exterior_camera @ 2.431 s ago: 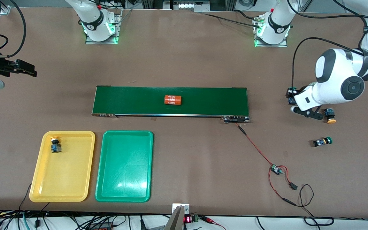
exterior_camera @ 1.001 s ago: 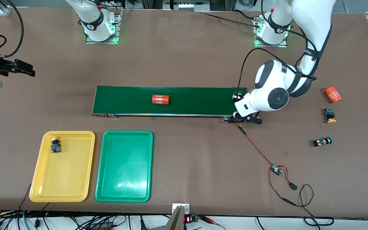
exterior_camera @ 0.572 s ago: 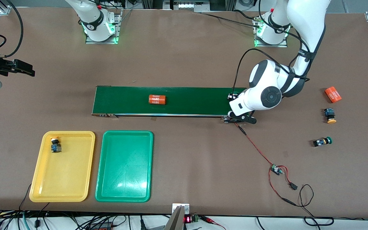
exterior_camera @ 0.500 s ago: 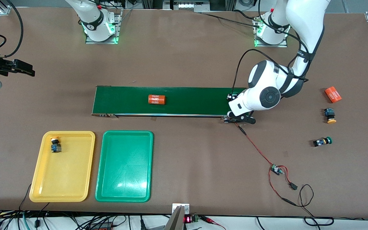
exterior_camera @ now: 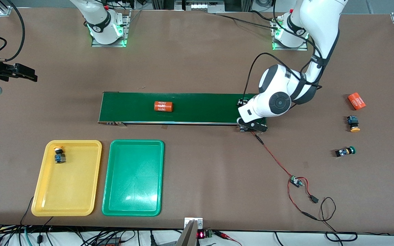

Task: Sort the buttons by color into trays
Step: 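Lower the button onto the belt and open the left gripper, then return the left gripper to the button pile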

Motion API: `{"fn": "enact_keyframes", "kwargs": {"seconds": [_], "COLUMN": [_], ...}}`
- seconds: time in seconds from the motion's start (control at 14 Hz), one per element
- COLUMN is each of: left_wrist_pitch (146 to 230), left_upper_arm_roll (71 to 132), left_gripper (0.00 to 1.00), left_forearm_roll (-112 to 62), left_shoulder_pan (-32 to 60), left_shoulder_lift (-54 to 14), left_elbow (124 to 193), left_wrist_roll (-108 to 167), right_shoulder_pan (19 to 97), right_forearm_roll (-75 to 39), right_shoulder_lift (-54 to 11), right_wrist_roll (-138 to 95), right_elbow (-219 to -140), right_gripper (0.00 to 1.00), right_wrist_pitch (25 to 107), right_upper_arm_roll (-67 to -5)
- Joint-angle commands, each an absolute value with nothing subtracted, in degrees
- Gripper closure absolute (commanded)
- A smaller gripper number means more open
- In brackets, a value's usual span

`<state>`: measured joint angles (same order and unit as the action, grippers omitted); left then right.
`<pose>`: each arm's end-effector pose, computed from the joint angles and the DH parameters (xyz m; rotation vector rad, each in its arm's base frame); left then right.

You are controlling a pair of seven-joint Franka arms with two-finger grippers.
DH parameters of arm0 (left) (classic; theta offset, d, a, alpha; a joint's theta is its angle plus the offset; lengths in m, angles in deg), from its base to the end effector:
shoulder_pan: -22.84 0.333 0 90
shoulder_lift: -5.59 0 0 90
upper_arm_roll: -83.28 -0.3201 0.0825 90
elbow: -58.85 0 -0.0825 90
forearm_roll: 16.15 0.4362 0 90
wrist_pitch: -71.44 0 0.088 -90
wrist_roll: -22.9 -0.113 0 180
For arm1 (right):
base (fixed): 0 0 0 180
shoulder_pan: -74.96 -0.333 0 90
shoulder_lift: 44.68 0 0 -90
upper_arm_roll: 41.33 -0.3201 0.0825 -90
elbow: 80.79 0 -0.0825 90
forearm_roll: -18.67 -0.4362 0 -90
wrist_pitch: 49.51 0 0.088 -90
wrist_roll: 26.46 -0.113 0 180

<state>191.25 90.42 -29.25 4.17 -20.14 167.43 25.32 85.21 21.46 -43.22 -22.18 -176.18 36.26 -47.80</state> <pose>0.5727 -0.2892 0.2122 2.9132 -0.3860 -0.4477 0.5965 -0.0459 0.5532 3.0945 0.0156 -0.3042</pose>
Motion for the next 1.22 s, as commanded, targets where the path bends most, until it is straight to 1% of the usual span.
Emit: {"fn": "enact_keyframes", "kwargs": {"seconds": [0.0,0.21,0.43,0.57,0.86,1.14], "left_wrist_pitch": [190.6,187.7,187.7,188.1,188.8,189.2], "left_upper_arm_roll": [88.3,87.8,87.8,87.8,87.8,87.9], "left_gripper": [0.0,0.0,0.0,0.0,0.0,0.0], "left_forearm_roll": [-30.4,-29.6,-28.5,-25.9,-12.0,-10.3], "left_shoulder_pan": [6.3,13.3,20.6,22.7,24.1,29.1], "left_shoulder_lift": [-14.7,-11.9,-12.1,-12.5,-13.7,-15.8], "left_elbow": [168.0,167.8,167.9,167.8,167.1,165.7], "left_wrist_roll": [24.6,24.6,21.6,21.1,20.2,17.7], "right_shoulder_pan": [85.4,85.5,85.6,85.6,85.9,86.3], "right_forearm_roll": [20.5,20.5,20.5,20.4,19.6,19.6], "right_shoulder_lift": [-44.2,-44.1,-44.1,-43.8,-43.7,-43.7], "right_wrist_roll": [-22.4,-22.3,-22.2,-22.1,-21.9,-21.8], "right_elbow": [-176.7,-176.7,-176.7,-176.7,-176.7,-176.7], "right_gripper": [0.0,0.0,0.0,0.0,0.0,0.0], "right_wrist_pitch": [35.7,35.6,35.6,35.6,35.6,35.6], "right_upper_arm_roll": [-47.7,-47.7,-47.7,-47.7,-47.7,-47.7]}}
